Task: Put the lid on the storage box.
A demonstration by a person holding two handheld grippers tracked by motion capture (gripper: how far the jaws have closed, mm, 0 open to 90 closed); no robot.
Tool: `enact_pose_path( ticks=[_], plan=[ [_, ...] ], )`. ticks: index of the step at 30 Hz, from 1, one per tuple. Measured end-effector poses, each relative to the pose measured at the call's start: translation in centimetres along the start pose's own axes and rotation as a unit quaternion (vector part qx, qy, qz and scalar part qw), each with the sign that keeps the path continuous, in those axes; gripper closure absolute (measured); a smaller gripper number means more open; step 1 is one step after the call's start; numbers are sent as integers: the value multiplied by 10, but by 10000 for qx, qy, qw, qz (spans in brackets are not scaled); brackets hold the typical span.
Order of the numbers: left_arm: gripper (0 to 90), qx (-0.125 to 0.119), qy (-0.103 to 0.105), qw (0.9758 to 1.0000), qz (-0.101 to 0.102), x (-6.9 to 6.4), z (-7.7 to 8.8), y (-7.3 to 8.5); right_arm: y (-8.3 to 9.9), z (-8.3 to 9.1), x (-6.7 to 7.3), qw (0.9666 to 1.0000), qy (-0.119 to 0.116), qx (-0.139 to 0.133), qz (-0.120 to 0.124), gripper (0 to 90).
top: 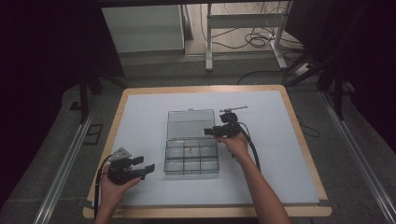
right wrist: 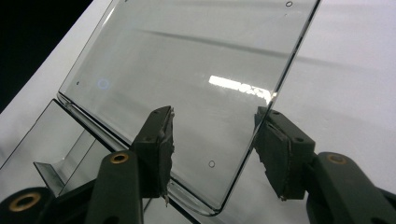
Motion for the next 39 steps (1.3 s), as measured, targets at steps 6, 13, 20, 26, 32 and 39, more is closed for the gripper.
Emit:
enact_pose_path(
  ticks=[6, 13, 20, 26, 32, 39],
  plan=[
    [340, 3, 10, 10000, 6, 0, 0, 0, 0, 1, 0, 10000, 3, -87, -1, 492],
    [339, 18, 14, 10000, -1, 0, -1, 0, 0, 2, 0, 10000, -21, -93, -27, 505],
    [339, 29, 21, 10000, -6, 0, -2, 1, 1, 2, -1, 9997, -84, -167, -145, 513],
    [339, 38, 22, 10000, -14, 0, -2, 1, 2, 3, -1, 9996, -101, -203, -171, 521],
    [339, 45, 24, 10000, -12, 0, -3, 1, 1, 5, -1, 9995, -104, -258, -140, 545],
    [339, 47, 21, 10000, -14, 0, -3, 1, 1, 6, -1, 9994, -115, -310, -136, 558]
  ],
)
Point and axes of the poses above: each handheld gripper's, and its own axes: z roughly backward along the jaws, y roughly out of its underside, x roughly to its left, the point moved 6 cm from there along -z, roughly forward along the jaws, and after that the axes turned 15 degrees about -x, right-handed, at the moved point
